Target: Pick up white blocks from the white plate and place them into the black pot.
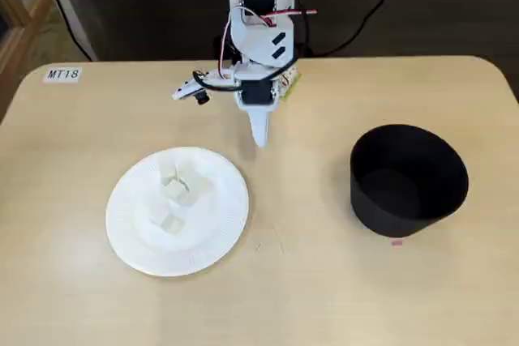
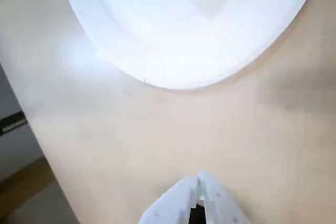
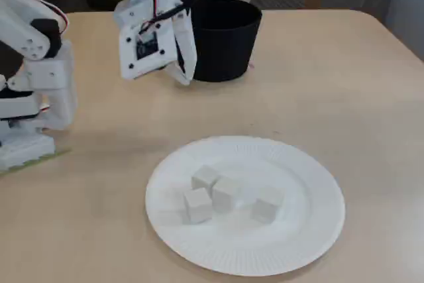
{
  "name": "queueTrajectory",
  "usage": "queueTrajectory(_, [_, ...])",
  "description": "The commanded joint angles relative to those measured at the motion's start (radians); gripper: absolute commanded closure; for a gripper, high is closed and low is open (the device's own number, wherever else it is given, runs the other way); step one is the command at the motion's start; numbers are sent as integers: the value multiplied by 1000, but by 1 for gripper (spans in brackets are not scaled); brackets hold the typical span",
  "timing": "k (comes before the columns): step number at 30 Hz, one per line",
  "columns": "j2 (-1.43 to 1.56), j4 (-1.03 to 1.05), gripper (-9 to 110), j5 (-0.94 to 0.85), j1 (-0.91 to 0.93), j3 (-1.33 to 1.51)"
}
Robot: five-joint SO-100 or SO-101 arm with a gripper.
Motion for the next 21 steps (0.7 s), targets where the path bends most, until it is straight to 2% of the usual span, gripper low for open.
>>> queueTrajectory(1, [15,5,104,-6,-9,-43])
queueTrajectory(8, [-54,28,104,-72,101,-156])
queueTrajectory(16, [-548,322,104,-95,238,-732])
queueTrajectory(21, [-715,351,104,-87,354,-896])
